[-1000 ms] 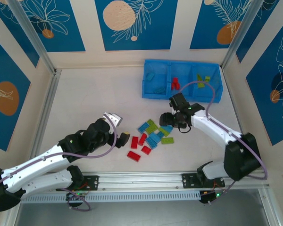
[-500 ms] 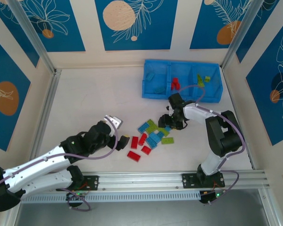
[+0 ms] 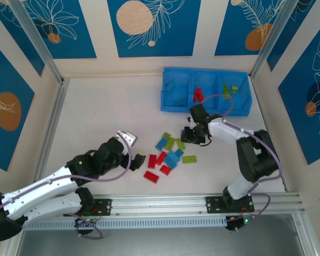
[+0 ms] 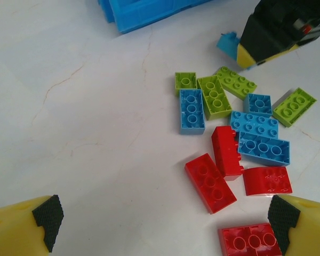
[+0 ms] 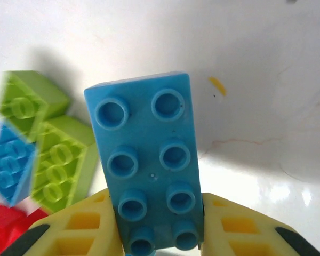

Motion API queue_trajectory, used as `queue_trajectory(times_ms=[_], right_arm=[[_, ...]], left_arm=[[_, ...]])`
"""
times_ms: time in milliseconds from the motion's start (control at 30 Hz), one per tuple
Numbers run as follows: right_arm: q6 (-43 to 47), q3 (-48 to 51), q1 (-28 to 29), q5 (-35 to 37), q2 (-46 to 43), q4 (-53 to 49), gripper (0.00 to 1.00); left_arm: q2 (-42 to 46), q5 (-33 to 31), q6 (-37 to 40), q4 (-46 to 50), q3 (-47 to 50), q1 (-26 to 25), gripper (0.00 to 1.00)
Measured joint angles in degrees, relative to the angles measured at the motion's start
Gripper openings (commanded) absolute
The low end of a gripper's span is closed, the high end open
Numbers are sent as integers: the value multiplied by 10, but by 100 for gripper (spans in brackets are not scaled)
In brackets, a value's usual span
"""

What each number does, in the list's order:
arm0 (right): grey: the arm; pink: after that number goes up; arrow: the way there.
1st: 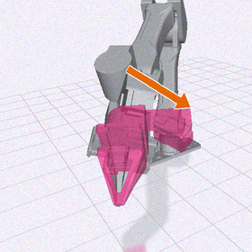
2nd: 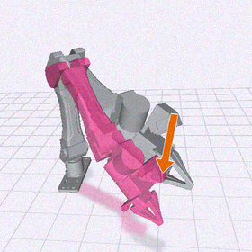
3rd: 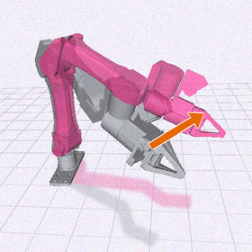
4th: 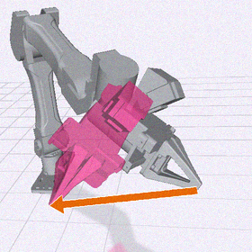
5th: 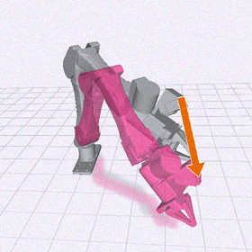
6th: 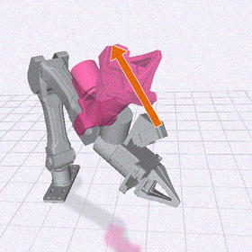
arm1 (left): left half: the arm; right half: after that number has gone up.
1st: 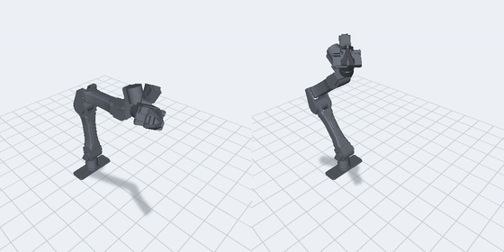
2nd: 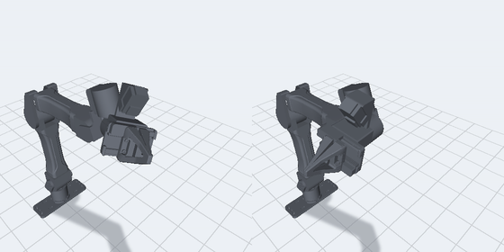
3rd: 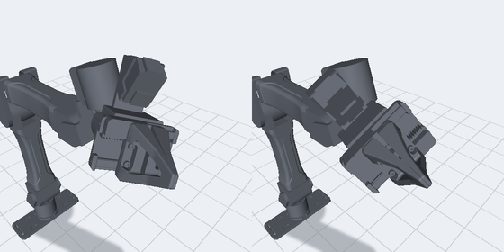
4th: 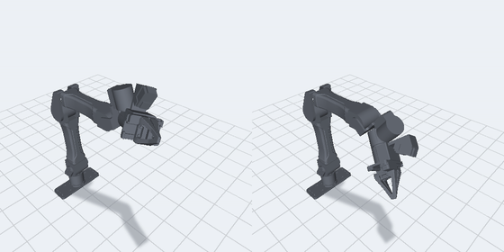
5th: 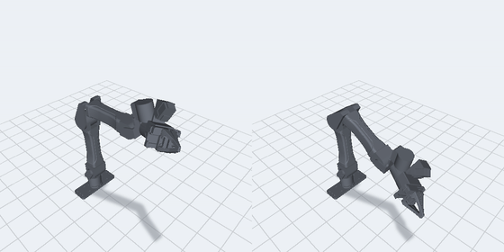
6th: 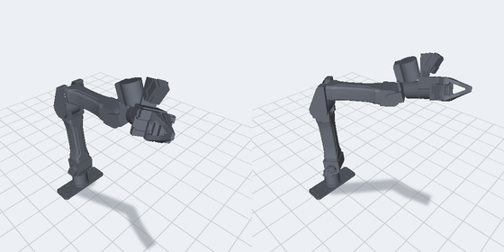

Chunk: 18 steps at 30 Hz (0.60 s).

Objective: Sort the legos into containers by color

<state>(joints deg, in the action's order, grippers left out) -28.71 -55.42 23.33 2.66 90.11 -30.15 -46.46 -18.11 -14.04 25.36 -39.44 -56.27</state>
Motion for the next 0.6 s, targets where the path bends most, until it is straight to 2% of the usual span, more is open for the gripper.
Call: queue_trajectory(times_ms=[100,200,433,533,600], right_arm=[[-15,-5,18,28,-76,13,23],[-24,-71,29,50,-67,12,23],[-31,-387,20,114,195,-16,28],[-38,-502,8,125,297,-54,40],[-43,-587,0,129,359,-92,53]], left_arm=[[11,-1,0,-1,1,0,100],[20,-2,-2,-7,1,0,100],[21,-6,-29,1,1,0,100],[26,-7,-45,18,1,0,100],[36,-7,-54,30,1,0,100]])
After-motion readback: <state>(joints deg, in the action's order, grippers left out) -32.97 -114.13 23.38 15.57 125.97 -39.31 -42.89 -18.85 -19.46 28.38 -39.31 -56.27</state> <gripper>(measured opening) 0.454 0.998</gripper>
